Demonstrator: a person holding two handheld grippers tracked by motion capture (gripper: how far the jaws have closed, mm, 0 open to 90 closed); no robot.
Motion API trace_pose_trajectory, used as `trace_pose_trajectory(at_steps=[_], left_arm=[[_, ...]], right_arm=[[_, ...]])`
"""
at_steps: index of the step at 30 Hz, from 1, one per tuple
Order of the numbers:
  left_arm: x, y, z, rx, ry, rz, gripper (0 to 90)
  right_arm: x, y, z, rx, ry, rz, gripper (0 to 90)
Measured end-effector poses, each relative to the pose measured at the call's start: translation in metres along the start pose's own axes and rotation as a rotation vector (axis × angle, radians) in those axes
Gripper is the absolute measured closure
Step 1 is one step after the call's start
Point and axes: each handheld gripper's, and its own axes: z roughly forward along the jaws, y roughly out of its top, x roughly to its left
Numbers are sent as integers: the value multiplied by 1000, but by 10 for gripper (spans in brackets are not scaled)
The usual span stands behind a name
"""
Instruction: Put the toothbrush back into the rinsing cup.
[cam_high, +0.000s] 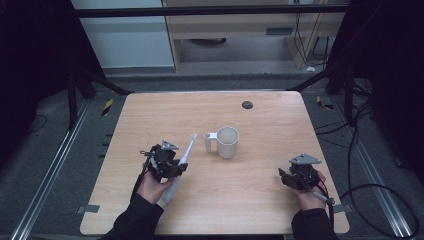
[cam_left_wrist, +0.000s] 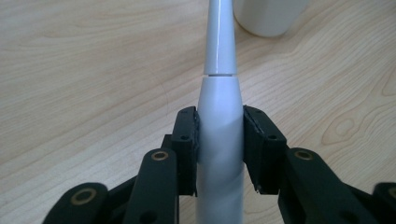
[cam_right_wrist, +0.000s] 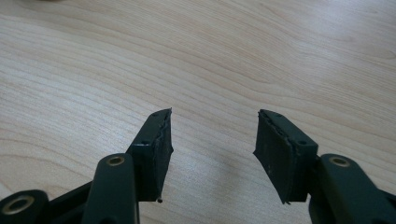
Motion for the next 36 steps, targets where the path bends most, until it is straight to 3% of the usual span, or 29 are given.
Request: trace_pose_trajectory(at_steps=[9,22,36], left_arm=[[5,11,-23,-103,-3,-5,662],[14,44,-51,-362,-3,-19,662],[3,84,-39,-581,-27,-17,661]], right_arm=[[0,0,-1,-15,-8,2,452],[-1,0,-1,-28,-20,2,445],[-1,0,-1,-31,-21,-1,443]])
